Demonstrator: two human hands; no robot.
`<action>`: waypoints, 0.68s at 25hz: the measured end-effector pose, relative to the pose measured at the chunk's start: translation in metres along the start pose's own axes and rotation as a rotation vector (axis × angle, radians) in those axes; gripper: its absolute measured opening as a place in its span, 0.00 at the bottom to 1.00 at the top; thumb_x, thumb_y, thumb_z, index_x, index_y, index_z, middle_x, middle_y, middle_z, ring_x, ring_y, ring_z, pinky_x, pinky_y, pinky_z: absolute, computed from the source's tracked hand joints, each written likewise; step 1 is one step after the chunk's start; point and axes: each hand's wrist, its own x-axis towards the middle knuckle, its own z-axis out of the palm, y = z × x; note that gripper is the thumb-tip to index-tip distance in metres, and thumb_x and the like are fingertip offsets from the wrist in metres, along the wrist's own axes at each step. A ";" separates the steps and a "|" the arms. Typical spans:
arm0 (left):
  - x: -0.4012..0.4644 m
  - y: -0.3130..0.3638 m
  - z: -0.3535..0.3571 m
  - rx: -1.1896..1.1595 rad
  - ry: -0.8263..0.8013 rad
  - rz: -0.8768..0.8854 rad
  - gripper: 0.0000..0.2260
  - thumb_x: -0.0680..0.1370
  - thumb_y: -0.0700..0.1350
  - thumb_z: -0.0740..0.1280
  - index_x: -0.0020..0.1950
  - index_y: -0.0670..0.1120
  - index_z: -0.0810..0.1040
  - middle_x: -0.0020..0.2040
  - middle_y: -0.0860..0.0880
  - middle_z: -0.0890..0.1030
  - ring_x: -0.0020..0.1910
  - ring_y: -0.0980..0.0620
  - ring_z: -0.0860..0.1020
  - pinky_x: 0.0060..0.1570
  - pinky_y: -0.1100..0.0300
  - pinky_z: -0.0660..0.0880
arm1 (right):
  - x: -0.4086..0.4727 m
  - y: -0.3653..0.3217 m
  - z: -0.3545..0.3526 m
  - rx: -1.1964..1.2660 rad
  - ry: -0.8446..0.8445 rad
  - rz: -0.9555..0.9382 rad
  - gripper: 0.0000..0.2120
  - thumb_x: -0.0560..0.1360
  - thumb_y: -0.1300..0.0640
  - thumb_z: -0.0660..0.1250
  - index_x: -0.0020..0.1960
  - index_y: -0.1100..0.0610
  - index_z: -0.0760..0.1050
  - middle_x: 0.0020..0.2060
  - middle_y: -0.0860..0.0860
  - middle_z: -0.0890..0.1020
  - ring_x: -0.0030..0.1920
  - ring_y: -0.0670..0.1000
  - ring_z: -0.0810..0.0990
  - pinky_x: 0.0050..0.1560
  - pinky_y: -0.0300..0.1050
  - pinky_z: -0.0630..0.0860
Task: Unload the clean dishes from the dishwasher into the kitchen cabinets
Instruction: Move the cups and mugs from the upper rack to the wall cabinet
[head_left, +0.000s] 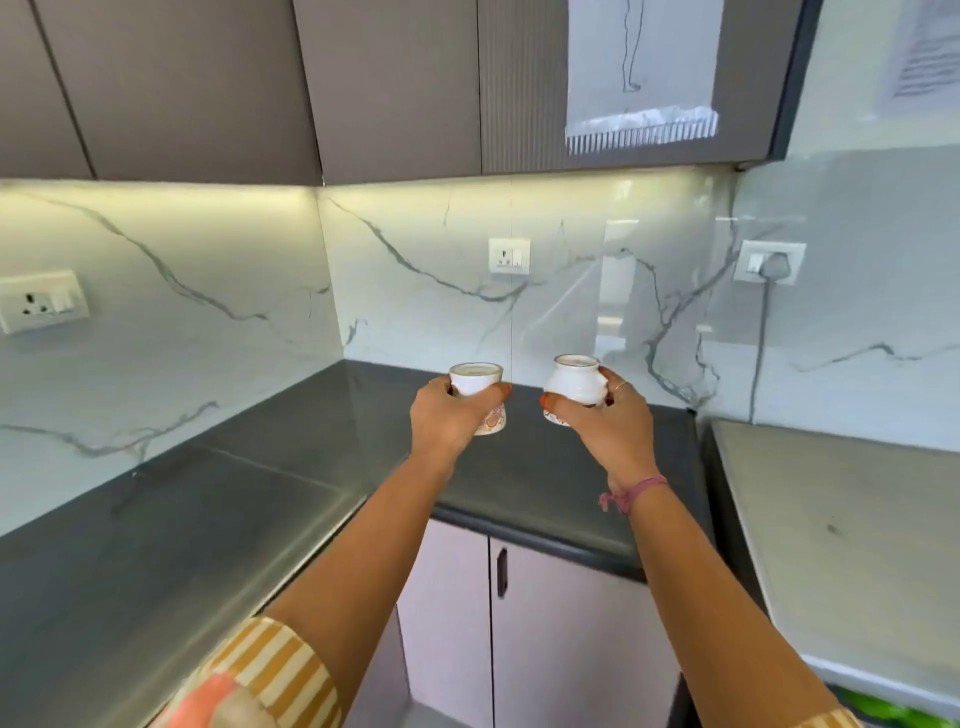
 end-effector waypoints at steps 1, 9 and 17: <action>0.022 0.005 0.000 -0.019 0.000 0.013 0.10 0.66 0.49 0.77 0.43 0.50 0.79 0.40 0.53 0.82 0.42 0.54 0.81 0.40 0.63 0.76 | 0.021 -0.004 0.010 -0.014 -0.012 -0.027 0.19 0.62 0.52 0.79 0.51 0.48 0.79 0.42 0.41 0.82 0.44 0.43 0.81 0.39 0.34 0.73; 0.181 0.044 -0.007 -0.073 0.003 0.148 0.12 0.67 0.50 0.77 0.45 0.46 0.82 0.39 0.52 0.83 0.38 0.56 0.81 0.34 0.66 0.73 | 0.170 -0.051 0.097 -0.035 -0.024 -0.169 0.21 0.63 0.48 0.78 0.54 0.50 0.80 0.47 0.46 0.83 0.46 0.46 0.81 0.39 0.33 0.72; 0.335 0.075 -0.010 -0.146 -0.114 0.264 0.12 0.67 0.49 0.77 0.44 0.44 0.82 0.40 0.48 0.82 0.39 0.52 0.81 0.39 0.61 0.77 | 0.306 -0.078 0.186 0.016 0.107 -0.181 0.13 0.62 0.50 0.79 0.43 0.52 0.80 0.41 0.47 0.84 0.42 0.48 0.82 0.46 0.43 0.79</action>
